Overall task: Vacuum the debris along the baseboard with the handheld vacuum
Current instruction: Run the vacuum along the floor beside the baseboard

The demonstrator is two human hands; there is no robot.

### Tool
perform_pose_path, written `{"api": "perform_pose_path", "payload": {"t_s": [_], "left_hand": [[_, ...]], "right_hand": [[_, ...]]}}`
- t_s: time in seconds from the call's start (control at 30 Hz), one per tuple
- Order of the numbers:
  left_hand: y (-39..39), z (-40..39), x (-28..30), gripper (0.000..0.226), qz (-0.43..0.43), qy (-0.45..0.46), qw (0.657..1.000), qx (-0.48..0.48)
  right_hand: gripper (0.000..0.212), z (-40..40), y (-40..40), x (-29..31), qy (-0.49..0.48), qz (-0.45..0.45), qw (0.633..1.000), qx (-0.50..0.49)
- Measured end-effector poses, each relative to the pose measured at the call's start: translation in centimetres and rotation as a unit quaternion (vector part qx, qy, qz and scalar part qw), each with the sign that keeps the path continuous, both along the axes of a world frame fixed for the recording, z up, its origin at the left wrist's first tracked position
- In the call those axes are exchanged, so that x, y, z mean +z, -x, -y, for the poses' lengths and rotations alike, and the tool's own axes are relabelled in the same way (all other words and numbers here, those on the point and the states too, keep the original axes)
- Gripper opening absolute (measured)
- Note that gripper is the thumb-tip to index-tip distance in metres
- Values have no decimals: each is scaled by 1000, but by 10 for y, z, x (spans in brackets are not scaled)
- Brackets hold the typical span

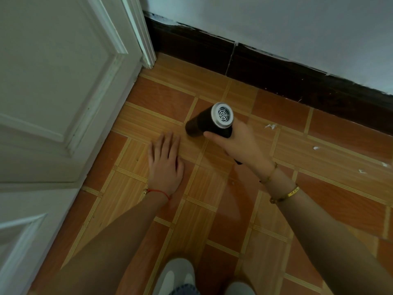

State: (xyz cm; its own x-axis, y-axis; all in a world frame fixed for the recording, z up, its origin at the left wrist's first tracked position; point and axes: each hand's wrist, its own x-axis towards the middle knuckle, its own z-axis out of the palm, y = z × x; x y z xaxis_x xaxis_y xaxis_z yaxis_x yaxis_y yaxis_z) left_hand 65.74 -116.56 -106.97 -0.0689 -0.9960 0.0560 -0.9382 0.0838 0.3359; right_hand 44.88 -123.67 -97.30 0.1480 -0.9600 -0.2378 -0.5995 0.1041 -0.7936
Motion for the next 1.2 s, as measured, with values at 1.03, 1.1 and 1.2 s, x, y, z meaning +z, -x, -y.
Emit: {"api": "perform_pose_path", "payload": {"t_s": [1.03, 1.1, 1.2], "left_hand": [[-45, 23, 4, 52, 42, 12, 997, 70], [-45, 22, 2, 52, 34, 14, 997, 73], [-43, 22, 1, 52, 30, 16, 997, 76]], "right_hand": [[69, 79, -67, -11, 53, 18, 998, -1], [69, 81, -71, -13, 57, 24, 998, -3], [72, 95, -70, -14, 83, 22, 996, -30]]}}
